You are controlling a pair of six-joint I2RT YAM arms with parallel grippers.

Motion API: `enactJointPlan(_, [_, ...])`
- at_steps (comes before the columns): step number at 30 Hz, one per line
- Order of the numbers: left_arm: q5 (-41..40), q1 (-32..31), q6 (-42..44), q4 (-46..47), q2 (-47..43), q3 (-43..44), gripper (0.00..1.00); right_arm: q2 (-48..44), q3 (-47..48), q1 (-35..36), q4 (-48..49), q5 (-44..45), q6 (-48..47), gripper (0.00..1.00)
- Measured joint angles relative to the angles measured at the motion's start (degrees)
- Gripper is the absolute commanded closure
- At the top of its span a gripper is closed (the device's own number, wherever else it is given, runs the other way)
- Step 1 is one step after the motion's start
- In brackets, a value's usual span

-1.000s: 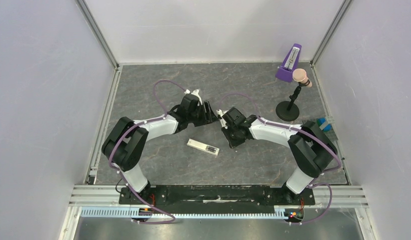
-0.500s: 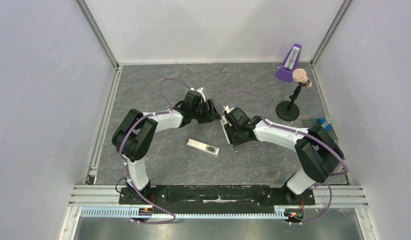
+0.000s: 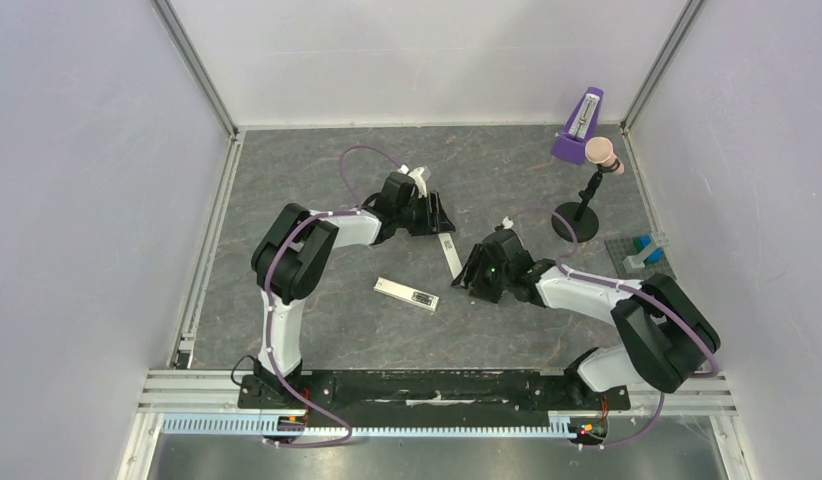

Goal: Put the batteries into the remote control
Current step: Pick up the battery cover at the center of the board.

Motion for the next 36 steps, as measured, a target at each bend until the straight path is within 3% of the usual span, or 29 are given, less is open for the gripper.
enactJointPlan(7, [2.16, 0.13, 0.42, 0.72, 1.07, 0.28, 0.42, -0.31, -3.1, 0.0, 5.95, -1.6, 10.97, 0.46])
enactJointPlan(18, [4.66, 0.17, 0.72, 1.05, 1.62, 0.28, 0.47, 0.28, -6.45, 0.0, 13.14, -0.55, 16.57, 0.52])
enactJointPlan(30, [4.96, 0.7, 0.37, 5.57, -0.59, -5.14, 0.5, -3.78, -11.93, -1.88, 19.04, 1.57, 13.62, 0.51])
enactJointPlan(36, [6.05, 1.22, -0.07, 7.76, -2.19, -8.39, 0.51, -4.35, -12.26, -3.69, 19.1, -1.46, 9.33, 0.51])
